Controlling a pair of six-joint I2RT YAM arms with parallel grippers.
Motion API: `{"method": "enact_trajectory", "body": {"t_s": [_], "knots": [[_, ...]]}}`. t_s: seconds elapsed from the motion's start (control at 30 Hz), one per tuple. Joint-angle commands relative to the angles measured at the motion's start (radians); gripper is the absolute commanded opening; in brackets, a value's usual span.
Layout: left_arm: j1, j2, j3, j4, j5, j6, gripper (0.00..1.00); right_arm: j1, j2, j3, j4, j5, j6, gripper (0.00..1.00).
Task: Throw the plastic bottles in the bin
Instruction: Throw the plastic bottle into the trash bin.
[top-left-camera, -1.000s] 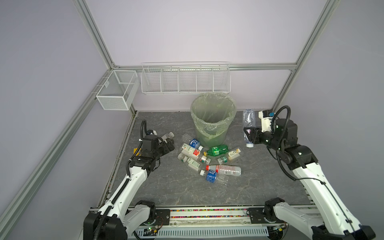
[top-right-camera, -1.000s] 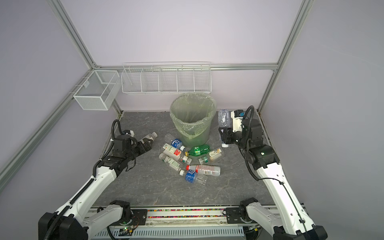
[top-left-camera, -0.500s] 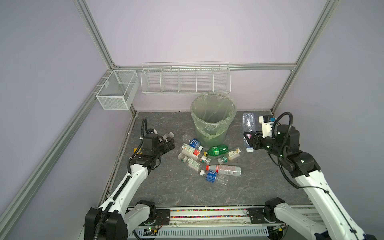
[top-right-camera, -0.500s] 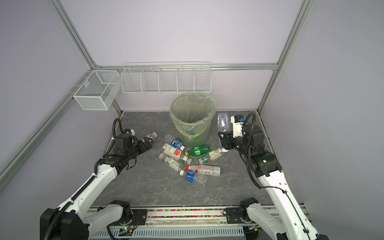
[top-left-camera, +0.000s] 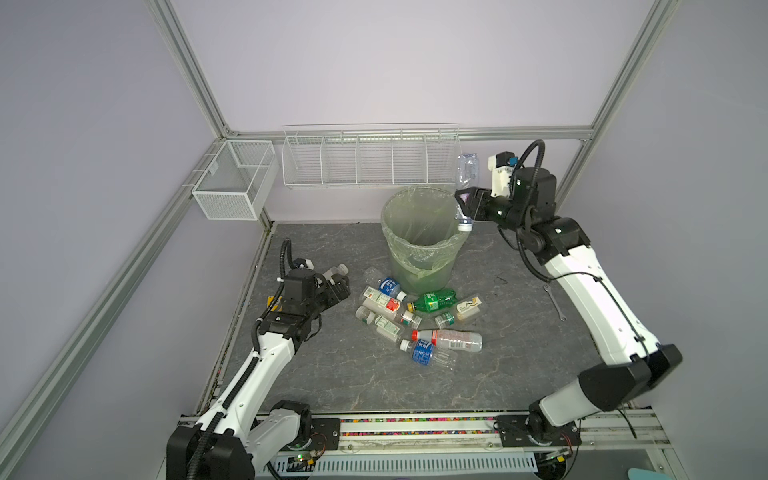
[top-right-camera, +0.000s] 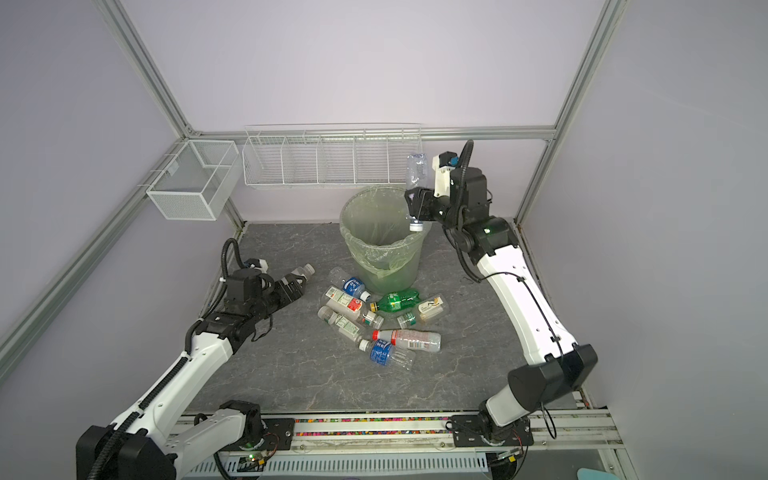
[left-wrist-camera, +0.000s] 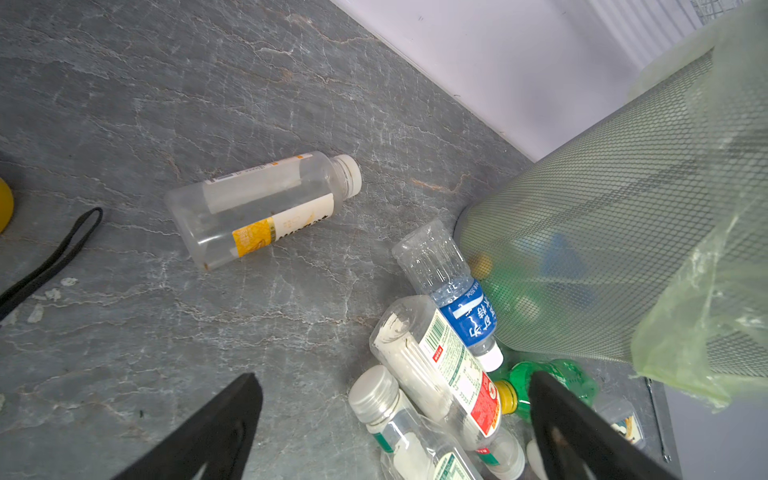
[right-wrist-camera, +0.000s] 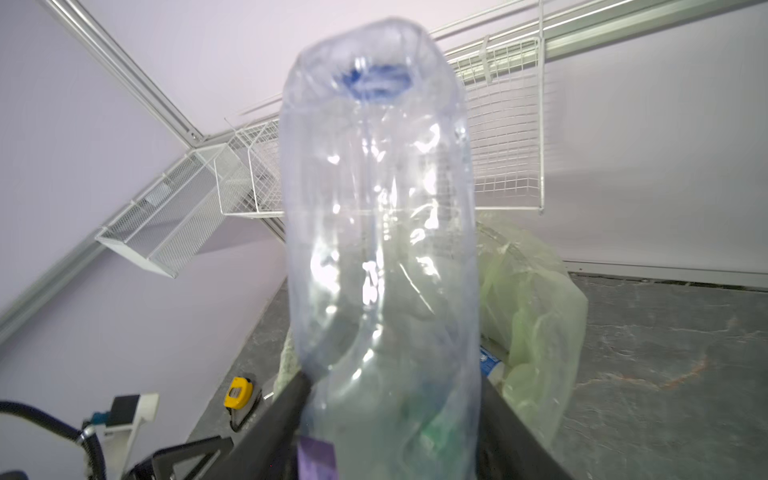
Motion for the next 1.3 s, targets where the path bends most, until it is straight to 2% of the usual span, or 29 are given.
{"method": "enact_trajectory", "body": {"t_s": [0.0, 0.1, 0.5, 0.7, 0.87, 1.0, 1.27], "knots": [[0.005, -0.028, -0.015, -0.015, 0.003, -0.009, 1.00, 0.010, 0.076, 0.098, -0.080, -0.018, -0.002, 0.88], [0.004, -0.041, -0.022, -0.025, -0.001, -0.007, 1.00, 0.010, 0.090, 0.135, -0.138, -0.017, -0.021, 0.88], [0.005, -0.056, -0.047, 0.011, 0.039, -0.009, 1.00, 0.010, -0.213, -0.237, -0.037, -0.002, -0.050, 0.88], [0.005, -0.019, -0.038, 0.051, 0.059, -0.019, 0.99, 0.010, -0.319, -0.397, -0.071, 0.043, -0.074, 0.88], [0.005, 0.000, -0.050, 0.092, 0.046, -0.046, 0.99, 0.007, -0.377, -0.505, -0.098, 0.091, -0.081, 0.88], [0.005, 0.020, -0.062, 0.121, 0.059, -0.081, 0.99, -0.009, -0.414, -0.584, -0.103, 0.079, -0.052, 0.88], [0.005, 0.086, -0.038, 0.066, 0.050, -0.100, 1.00, -0.023, -0.438, -0.674, -0.126, 0.092, -0.037, 0.88]]}}
